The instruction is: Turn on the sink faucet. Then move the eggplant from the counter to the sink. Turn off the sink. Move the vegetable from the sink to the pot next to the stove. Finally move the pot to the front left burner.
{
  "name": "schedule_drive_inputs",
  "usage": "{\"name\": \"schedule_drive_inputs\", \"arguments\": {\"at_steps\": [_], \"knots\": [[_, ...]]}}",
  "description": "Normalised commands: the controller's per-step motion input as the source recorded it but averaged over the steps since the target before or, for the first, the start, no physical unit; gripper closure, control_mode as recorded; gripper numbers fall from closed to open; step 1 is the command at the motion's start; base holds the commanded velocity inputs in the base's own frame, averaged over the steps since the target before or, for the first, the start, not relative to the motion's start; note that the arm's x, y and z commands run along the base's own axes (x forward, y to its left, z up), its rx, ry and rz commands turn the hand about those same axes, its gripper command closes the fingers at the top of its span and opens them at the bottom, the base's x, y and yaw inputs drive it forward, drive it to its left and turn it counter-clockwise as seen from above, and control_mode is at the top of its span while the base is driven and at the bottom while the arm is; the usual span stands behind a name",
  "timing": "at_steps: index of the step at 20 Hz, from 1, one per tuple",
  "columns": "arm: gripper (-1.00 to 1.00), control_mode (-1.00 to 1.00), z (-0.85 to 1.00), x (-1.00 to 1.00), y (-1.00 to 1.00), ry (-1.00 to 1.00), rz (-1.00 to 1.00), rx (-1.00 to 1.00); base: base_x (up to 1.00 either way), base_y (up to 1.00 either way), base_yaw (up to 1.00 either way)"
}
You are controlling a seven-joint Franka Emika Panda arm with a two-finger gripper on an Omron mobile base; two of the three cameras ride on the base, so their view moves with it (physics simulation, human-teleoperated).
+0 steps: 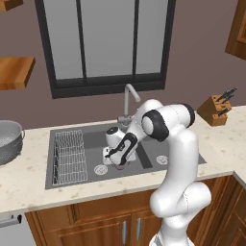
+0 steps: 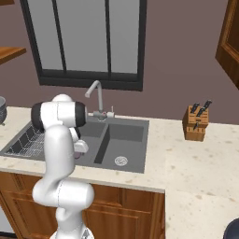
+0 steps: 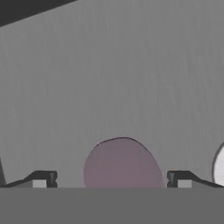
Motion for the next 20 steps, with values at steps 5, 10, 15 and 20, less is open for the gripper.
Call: {"name": "schedule_drive_inputs", "arguments": {"at_steps": [5,10,15,20], "knots": [[-1.00,-1.00,-0.13,0.00,0.00,0.00,0.00,0.00,0.00,0.00,0.00],[-1.00,-1.00,-0.17,0.00,0.01,0.00,0.00,0.00,0.00,0.00,0.00],[1.00,-1.00,-0.18,0.00,0.05,0.00,0.00,0.00,0.00,0.00,0.00],[1.00,-1.00,-0.06,0.00,0.00,0.01,0.00,0.00,0.00,0.00,0.00]]}}
